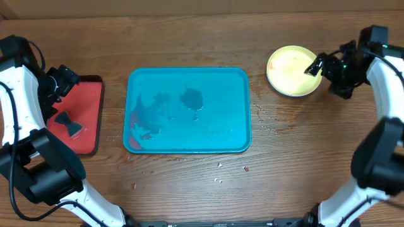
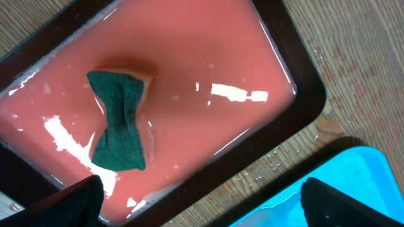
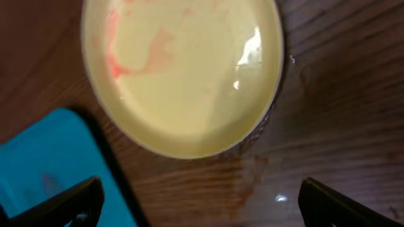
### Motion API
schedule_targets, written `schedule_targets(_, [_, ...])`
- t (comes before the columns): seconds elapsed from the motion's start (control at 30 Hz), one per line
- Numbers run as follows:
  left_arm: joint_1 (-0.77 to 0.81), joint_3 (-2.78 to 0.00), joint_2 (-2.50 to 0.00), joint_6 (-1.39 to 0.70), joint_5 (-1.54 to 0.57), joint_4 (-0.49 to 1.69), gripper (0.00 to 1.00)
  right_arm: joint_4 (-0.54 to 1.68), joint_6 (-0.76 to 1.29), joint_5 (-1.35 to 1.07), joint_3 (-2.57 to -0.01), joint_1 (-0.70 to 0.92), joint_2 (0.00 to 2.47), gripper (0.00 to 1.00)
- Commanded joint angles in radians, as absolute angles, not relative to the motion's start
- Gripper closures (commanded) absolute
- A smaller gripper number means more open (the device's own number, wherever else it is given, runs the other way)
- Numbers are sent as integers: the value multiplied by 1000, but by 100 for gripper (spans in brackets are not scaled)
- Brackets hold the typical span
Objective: Clean dirty plates on tray and stack at the side
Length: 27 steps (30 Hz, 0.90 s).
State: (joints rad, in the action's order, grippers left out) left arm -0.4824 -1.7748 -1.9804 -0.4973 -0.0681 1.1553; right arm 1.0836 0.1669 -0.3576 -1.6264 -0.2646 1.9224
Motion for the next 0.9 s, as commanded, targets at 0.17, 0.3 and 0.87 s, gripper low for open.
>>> schedule_targets(0.17, [-484,-1794,-1958,-493,-72,1155,0,1254,95,-287,-1619,-158,1557,0])
schedule_targets(0.3, [-484,-1794,-1958,-494,-72,1155,0,1324,96,-286,-1585,-68,1427,0])
schedule_targets(0.87, [-484,-1794,-1958,-493,-72,1155,0,1678,104,-312,-1576,60,1337,0])
